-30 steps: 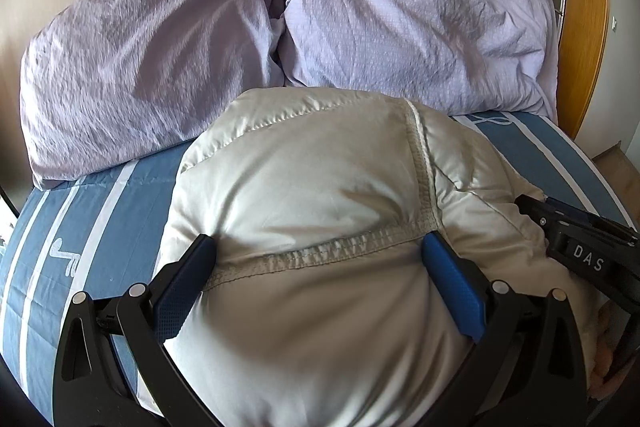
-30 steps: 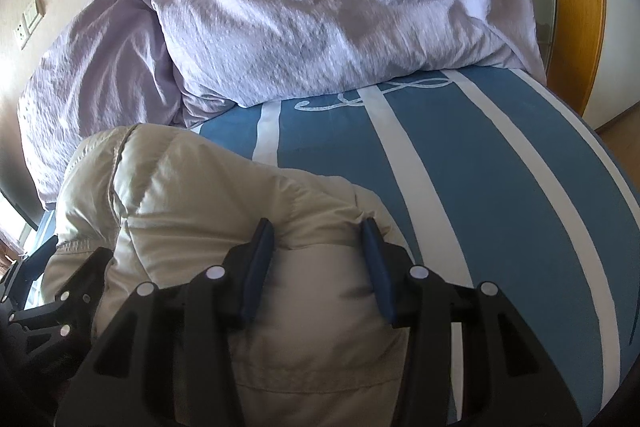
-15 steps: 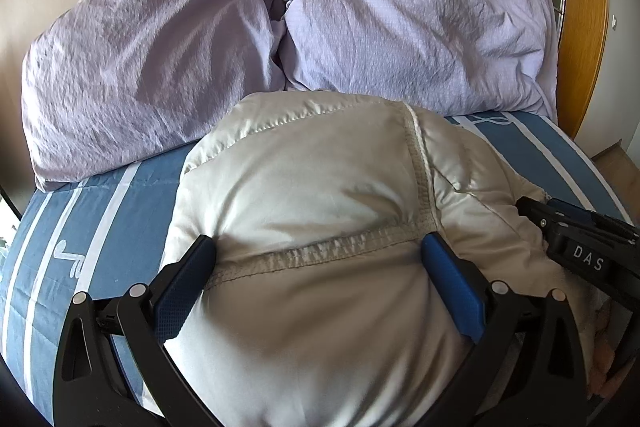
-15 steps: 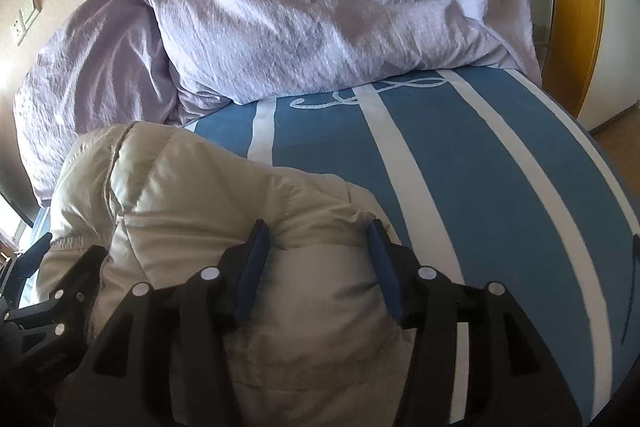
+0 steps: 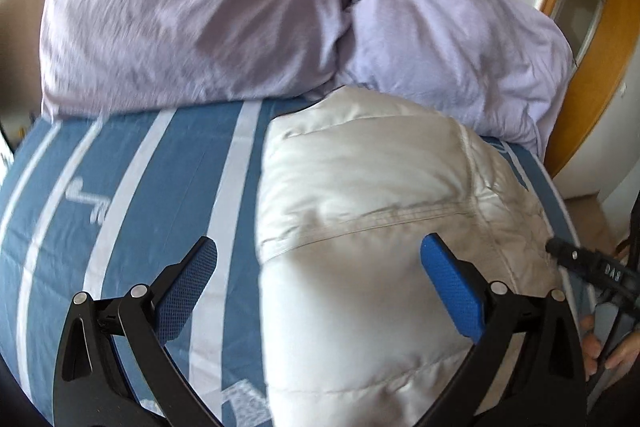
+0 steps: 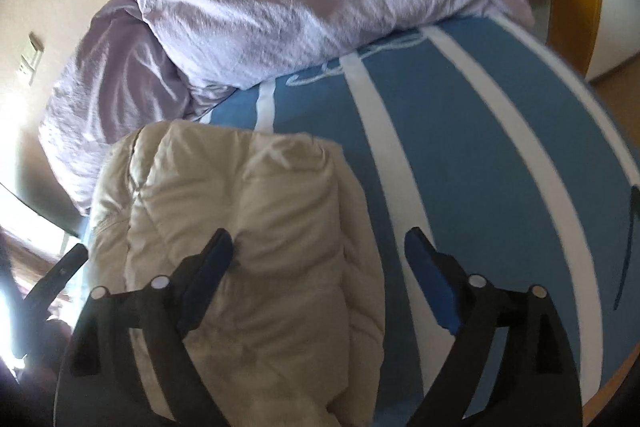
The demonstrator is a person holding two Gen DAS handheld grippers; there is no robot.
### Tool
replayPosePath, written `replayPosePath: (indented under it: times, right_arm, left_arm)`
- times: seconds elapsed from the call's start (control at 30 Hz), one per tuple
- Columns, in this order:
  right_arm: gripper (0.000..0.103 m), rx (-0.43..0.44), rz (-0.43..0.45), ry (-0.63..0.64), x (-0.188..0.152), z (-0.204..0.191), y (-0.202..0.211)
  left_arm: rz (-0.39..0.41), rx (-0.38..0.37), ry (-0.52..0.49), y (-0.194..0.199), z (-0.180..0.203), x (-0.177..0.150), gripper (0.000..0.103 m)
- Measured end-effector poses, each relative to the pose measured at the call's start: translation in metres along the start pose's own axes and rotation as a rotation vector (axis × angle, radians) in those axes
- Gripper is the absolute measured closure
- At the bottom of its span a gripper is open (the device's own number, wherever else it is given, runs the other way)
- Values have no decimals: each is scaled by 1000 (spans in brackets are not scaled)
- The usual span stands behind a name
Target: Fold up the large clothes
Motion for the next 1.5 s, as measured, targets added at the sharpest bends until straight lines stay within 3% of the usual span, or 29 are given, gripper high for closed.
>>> replayPosePath:
  times: [0.23, 0.4, 0.77, 1.03, 1.17, 1.27, 1.5]
  right_arm:
    - [2, 151, -147, -85, -15, -3, -16]
    - [2, 249, -247, -166, -21, -4, -33]
    - [2, 363, -346, -173, -23, -25, -60]
    - [2, 442, -388, -194, -25, -30, -71]
    - [2, 503, -397, -197, -24, -35, -70]
    - [8, 545, -393, -203, -21, -40, -67]
    - [25, 617, -381, -191, -3, -69, -76]
  left_arm:
    - [-123, -104, 117, -13, -20, -13, 1]
    - [-187, -192, 201, -25, -24, -19, 1]
    - [-287, -410, 381, -53, -16, -25, 1]
    - [-309, -485, 456, -59, -16, -23, 1]
    - [-313, -525, 497, -54, -16, -20, 14]
    - [-312, -547, 504, -49, -18, -12, 21]
    - [-243, -509, 512, -45, -43, 20, 22]
Point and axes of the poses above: each gripper's, at about its wrist camera, not at the fingertips, and y roughly against the way its jaws point, z to its right, x to its top, the point moved 9 cm from there along -y, roughly the way its jaws point, and after that the axes turned 1 degree about y, right-handed, at the moved point
